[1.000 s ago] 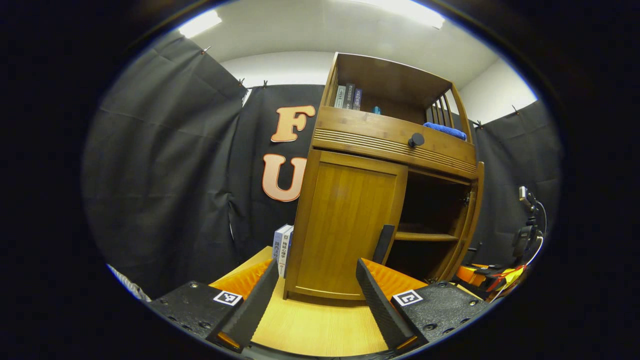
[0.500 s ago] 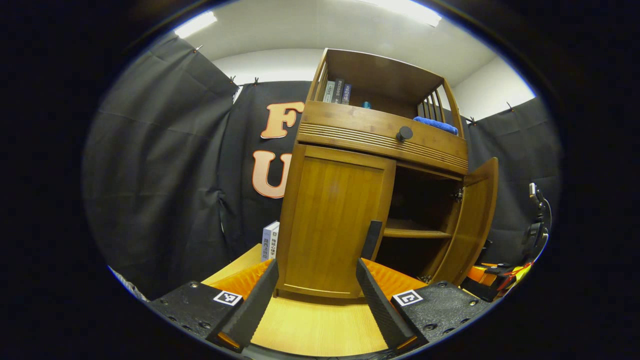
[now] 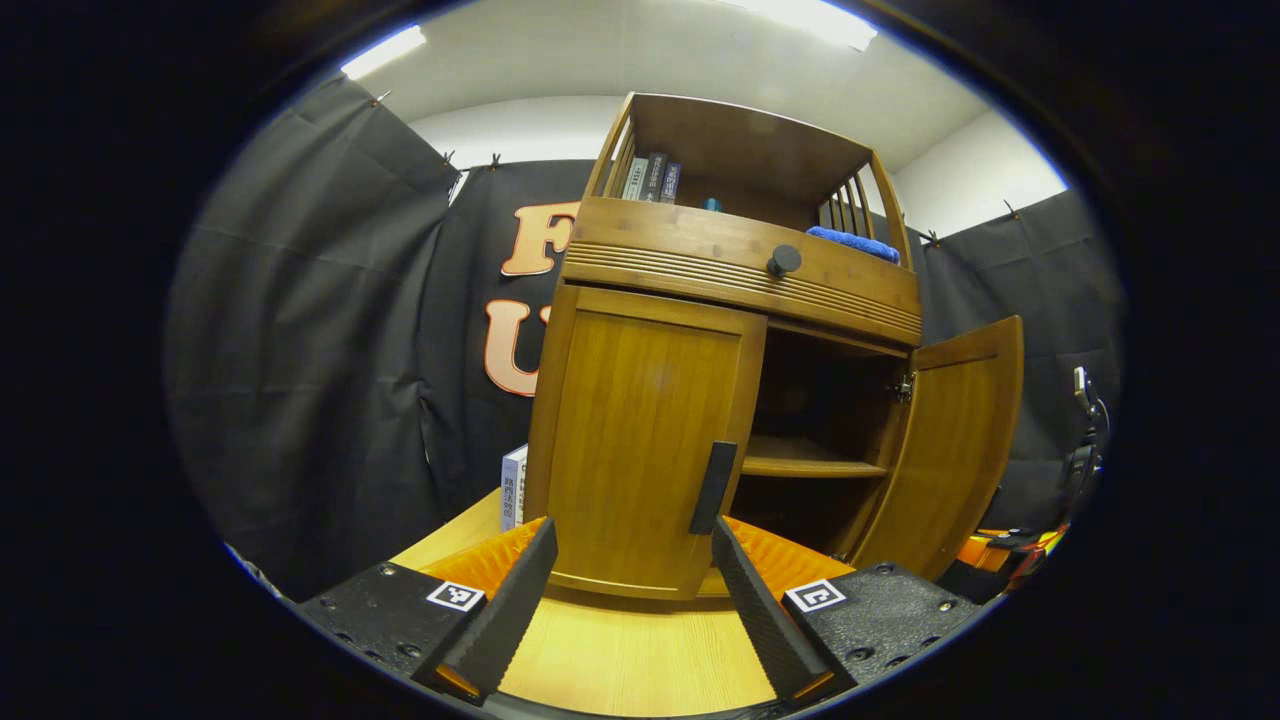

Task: Open the right door of the double-door shoe cabinet with the right hand, and open the left door with the left hand.

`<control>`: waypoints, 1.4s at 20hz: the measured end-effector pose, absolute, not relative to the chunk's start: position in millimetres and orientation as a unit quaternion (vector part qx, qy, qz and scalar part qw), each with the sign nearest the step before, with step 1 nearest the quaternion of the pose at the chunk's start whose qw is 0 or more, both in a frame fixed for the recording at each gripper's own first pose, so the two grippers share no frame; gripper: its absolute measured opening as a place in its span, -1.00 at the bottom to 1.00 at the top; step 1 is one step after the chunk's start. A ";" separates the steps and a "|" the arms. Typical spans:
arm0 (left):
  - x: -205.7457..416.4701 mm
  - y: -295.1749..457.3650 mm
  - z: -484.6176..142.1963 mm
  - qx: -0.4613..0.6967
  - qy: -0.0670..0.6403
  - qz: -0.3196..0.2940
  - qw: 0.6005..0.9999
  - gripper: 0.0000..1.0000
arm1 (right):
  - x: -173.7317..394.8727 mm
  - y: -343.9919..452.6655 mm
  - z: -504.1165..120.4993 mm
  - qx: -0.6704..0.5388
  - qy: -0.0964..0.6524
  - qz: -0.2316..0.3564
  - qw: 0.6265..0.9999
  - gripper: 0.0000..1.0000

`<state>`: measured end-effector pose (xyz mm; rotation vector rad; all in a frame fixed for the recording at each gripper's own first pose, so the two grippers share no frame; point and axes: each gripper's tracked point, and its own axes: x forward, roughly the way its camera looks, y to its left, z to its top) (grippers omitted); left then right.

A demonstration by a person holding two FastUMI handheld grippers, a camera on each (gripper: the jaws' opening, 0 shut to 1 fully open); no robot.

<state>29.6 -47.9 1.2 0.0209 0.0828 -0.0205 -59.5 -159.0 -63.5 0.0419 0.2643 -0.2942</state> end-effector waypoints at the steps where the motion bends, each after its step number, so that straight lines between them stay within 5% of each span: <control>1: 30.2 -50.2 1.1 0.011 0.042 -0.011 0.999 0.82 | -62.9 -160.5 -62.9 0.022 0.130 -0.144 0.981 -0.76; 7: 33.8 -63.3 -0.3 0.016 0.039 -0.020 0.999 0.82 | -83.0 -177.2 -50.6 -0.019 0.116 -0.157 0.981 -0.85; 14: 55.8 -80.2 -6.7 0.023 0.042 -0.033 0.998 0.82 | -129.5 -251.6 -33.9 0.000 0.090 -0.261 0.961 -0.83; 25: 121.4 -111.6 -5.8 0.026 0.028 -0.063 0.997 0.83 | -147.3 -270.2 -13.8 0.013 0.068 -0.275 0.959 -0.84; 28: 142.1 -123.7 -16.4 0.027 0.033 -0.071 0.997 0.83 | -154.5 -278.3 -9.9 0.016 0.058 -0.284 0.957 -0.99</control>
